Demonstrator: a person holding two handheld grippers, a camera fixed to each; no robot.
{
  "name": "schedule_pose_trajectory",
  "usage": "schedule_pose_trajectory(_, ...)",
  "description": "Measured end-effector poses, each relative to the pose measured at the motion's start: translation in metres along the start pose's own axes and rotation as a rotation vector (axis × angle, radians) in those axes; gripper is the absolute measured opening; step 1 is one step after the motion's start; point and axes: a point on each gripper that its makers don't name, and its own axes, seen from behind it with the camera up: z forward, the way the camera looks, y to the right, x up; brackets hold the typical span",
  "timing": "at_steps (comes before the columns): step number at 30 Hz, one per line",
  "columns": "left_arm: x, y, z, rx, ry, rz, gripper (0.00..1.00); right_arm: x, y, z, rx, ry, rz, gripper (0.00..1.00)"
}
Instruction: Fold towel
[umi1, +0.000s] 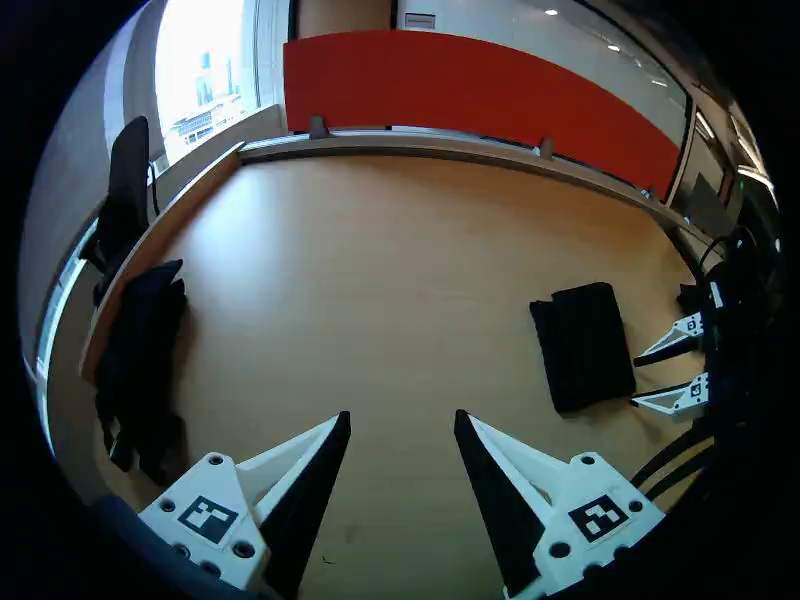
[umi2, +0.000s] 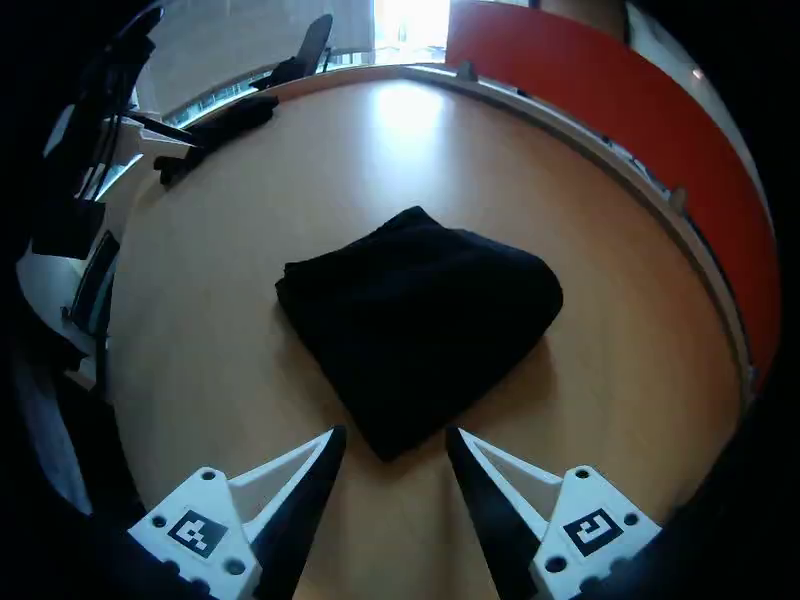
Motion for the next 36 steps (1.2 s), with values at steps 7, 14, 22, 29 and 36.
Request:
schedule_pose_trajectory(7,0.0001,0.0007,0.0007,-0.001,0.001,0.0,0.76,-0.0081,-0.0016,-0.0007,0.004,-0.018,0.003,0.62)
schedule_pose_trajectory(14,-0.0002,-0.0001,0.0011,0.0,0.001,-0.003,0.76,-0.0096,-0.0023,-0.0004,0.009,-0.022,0.017,0.44)
schedule_pose_trajectory(22,-0.0016,0.0017,0.0016,-0.005,-0.001,-0.01,0.76,-0.0084,-0.0024,0.0013,0.009,-0.027,0.028,0.22)
schedule_pose_trajectory(29,-0.0023,0.0013,0.0013,-0.004,0.0,-0.008,0.76,-0.0075,-0.0041,0.0024,0.009,-0.03,0.02,0.08)
schedule_pose_trajectory(36,-0.0021,0.0011,0.0013,-0.005,0.001,-0.01,0.76,-0.0051,-0.0038,0.0004,0.008,-0.023,0.021,0.06)
